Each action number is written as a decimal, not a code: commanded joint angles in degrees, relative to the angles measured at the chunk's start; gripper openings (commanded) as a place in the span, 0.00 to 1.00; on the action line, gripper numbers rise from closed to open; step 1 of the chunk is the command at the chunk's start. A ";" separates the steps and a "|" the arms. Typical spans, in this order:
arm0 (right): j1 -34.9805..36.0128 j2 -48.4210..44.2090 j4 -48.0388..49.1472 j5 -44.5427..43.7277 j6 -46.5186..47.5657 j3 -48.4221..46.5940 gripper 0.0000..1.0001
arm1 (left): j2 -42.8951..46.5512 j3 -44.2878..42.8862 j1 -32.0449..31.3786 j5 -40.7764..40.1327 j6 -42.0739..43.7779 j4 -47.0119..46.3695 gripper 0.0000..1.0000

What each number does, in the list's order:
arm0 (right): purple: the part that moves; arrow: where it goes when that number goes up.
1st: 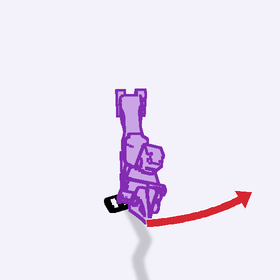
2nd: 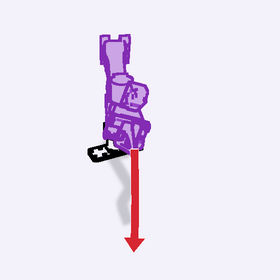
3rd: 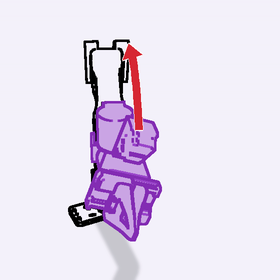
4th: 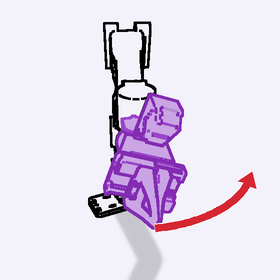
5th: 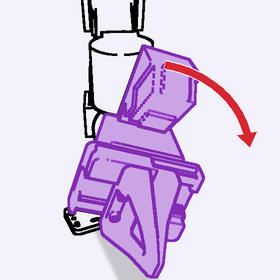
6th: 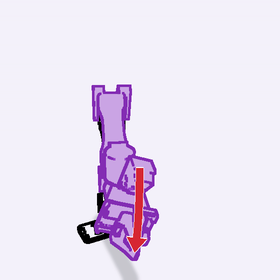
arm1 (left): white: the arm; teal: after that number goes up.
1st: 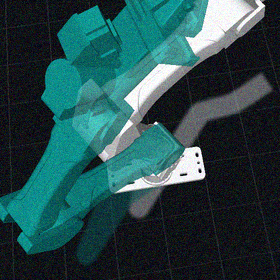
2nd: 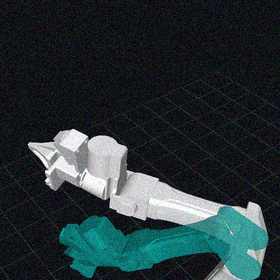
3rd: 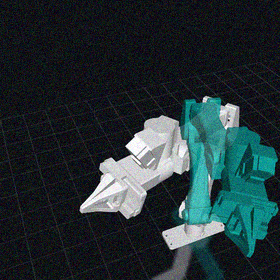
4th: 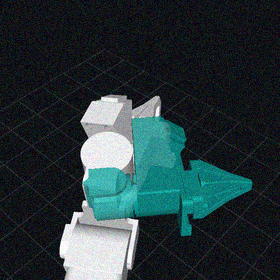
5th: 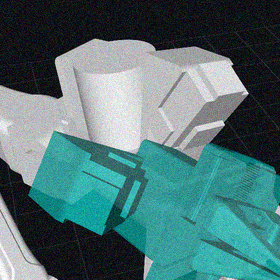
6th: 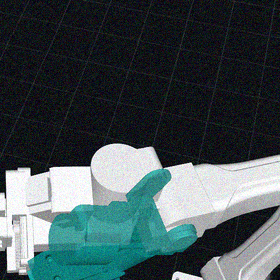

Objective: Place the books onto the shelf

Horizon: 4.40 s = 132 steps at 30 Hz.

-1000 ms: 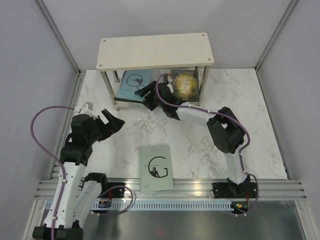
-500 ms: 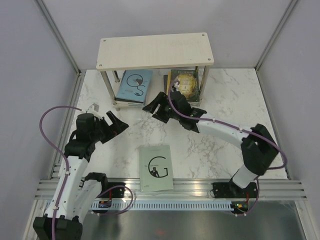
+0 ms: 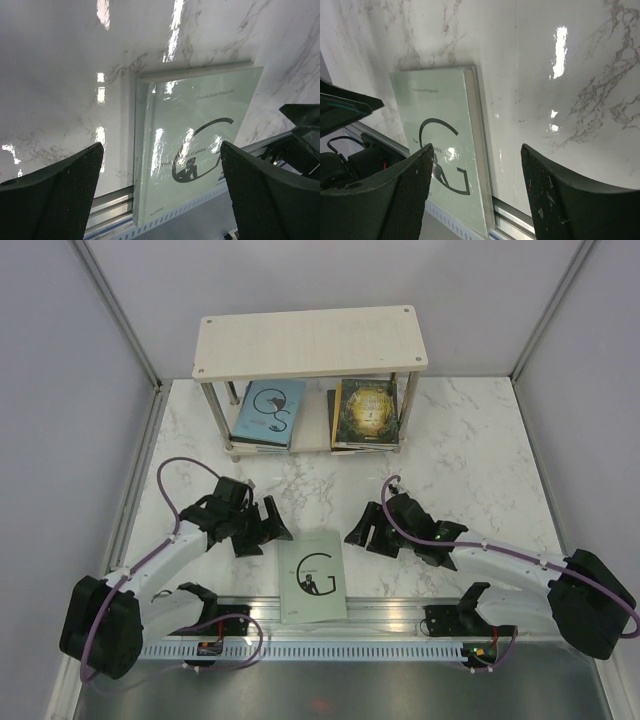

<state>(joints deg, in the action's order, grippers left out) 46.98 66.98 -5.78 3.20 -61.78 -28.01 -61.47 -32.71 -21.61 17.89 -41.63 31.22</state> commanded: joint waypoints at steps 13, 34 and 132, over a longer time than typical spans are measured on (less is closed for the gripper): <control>0.04 0.68 -3.19 0.22 0.96 -0.99 0.74 | -3.21 6.08 -13.72 -6.90 -11.02 -3.88 1.00; 9.09 13.44 10.44 1.19 -6.69 1.20 0.71 | -14.91 15.04 -21.37 4.78 -18.31 -41.66 0.92; 8.92 -9.86 54.38 5.06 -7.39 11.94 0.00 | 17.34 -18.18 12.82 -16.01 8.49 10.59 1.00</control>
<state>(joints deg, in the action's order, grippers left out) 55.83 57.58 38.35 9.28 -68.75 -10.96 -47.44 -47.27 -9.06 14.87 -37.82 33.69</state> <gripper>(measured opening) 0.303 0.995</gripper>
